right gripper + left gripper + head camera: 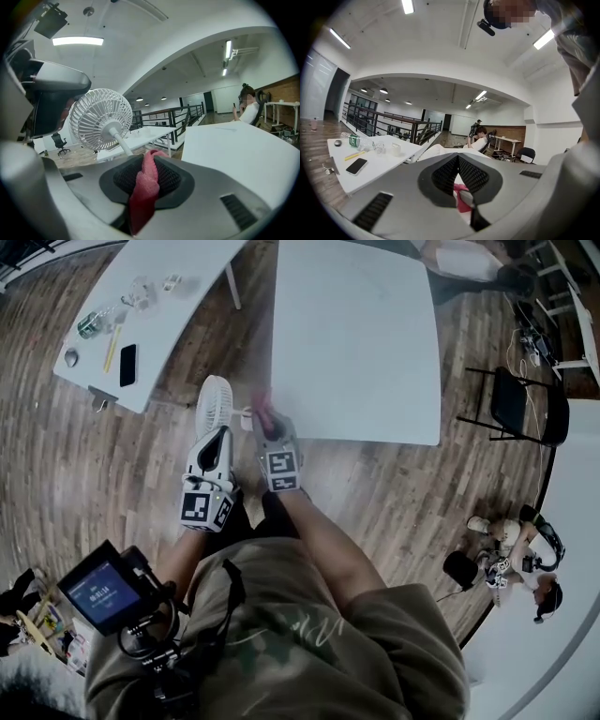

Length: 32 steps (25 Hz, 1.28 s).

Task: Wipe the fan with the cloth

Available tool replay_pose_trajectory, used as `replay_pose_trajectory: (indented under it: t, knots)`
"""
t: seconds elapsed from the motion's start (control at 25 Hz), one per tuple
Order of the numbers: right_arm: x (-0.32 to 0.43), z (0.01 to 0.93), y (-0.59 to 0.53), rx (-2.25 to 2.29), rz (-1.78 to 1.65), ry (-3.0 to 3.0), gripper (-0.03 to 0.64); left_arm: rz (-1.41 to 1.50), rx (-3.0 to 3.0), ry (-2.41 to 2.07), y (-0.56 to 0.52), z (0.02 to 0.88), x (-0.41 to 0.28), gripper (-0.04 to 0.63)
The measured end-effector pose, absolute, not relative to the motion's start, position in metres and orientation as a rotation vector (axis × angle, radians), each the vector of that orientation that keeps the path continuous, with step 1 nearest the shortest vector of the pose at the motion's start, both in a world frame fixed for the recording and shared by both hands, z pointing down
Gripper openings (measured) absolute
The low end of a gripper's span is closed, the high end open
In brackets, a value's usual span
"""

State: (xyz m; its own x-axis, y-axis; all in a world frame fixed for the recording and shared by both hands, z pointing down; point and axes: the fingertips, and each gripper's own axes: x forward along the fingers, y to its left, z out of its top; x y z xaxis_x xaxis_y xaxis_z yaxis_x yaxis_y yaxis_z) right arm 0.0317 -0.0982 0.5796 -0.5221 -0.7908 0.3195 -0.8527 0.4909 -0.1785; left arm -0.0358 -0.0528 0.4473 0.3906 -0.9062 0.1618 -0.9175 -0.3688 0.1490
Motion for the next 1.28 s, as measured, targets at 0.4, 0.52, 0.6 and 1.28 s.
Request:
replay_pose_trajectory:
  t: [0.4, 0.52, 0.6, 1.28]
  knots:
    - [0.033, 0.581, -0.096, 1.476, 0.489, -2.536, 0.091, 0.056, 2.430, -1.686, -0.059, 0.433, -0.045, 0.020]
    - [0.032, 0.581, -0.096, 1.471, 0.460, -2.535, 0.091, 0.038, 2.423, -1.695, -0.059, 0.429, -0.049, 0.020]
    - [0.031, 0.580, -0.096, 1.467, 0.453, -2.534, 0.091, 0.015, 2.412, -1.707, -0.061, 0.426, -0.052, 0.020]
    - [0.034, 0.579, -0.095, 1.483, 0.388, -2.590, 0.091, -0.029, 2.351, -1.752, -0.053, 0.437, -0.058, 0.020]
